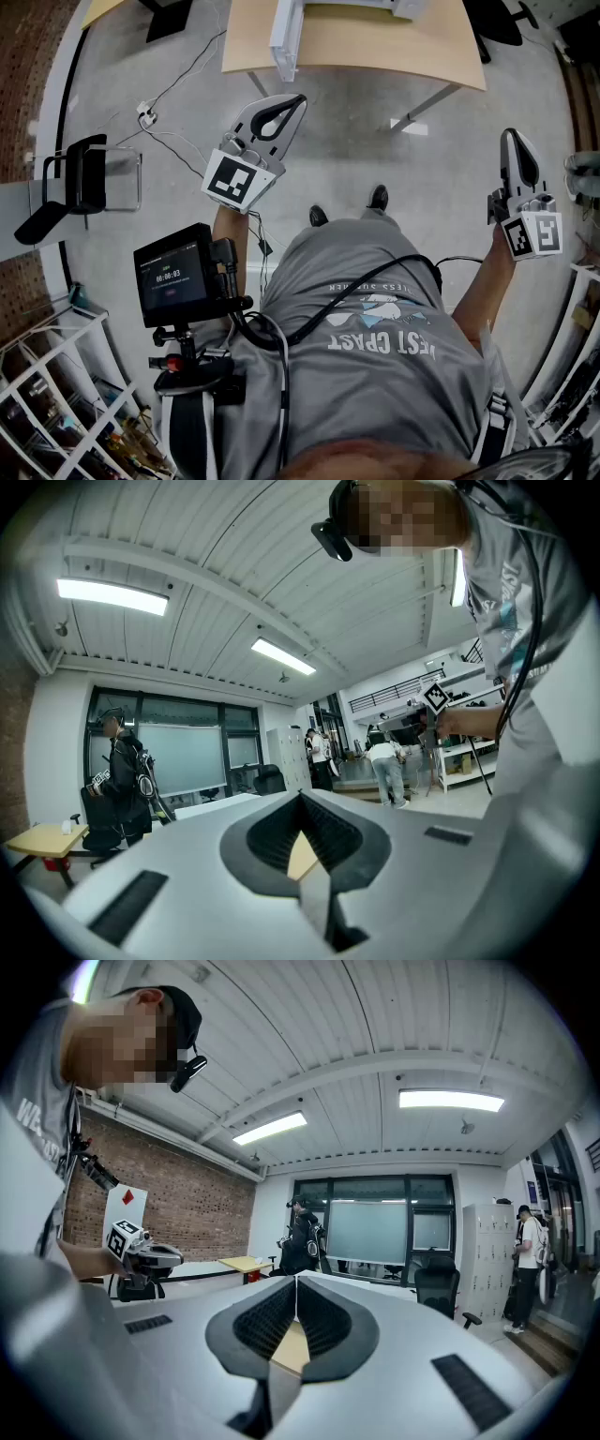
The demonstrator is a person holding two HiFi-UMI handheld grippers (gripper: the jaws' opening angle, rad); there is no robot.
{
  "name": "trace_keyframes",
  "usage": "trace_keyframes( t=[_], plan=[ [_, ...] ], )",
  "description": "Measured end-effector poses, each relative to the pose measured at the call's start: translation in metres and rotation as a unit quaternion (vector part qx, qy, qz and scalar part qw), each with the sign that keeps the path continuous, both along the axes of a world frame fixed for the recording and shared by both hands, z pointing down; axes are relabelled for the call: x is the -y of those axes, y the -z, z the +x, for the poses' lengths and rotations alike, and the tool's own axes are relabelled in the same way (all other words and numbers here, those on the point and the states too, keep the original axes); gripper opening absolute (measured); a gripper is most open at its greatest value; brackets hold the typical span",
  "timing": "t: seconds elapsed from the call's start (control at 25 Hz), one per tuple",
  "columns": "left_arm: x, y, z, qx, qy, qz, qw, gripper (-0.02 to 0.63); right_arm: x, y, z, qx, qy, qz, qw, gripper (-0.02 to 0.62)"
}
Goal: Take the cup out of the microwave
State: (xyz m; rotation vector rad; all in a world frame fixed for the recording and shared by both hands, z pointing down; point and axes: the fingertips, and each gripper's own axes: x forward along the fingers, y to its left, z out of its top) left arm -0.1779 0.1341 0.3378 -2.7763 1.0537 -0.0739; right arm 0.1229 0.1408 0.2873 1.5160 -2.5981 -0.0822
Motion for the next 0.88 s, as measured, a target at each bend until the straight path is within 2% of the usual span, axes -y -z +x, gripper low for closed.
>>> trace_keyframes(
  t=[0.52, 0.88],
  plan=[
    [0.001, -0.002, 0.006, -0.012, -0.013, 0.001, 0.9999, 0.043, -0.002, -0.002, 0.007, 0.011, -0.002, 0.031, 0.999, 0.012],
    [0.001, -0.009, 0.002, 0.006, -0.009, -0.001, 0.9999, 0.043, -0.004, -0.012, 0.008, 0.010, -0.011, 0.039, 0.999, 0.012]
  ],
)
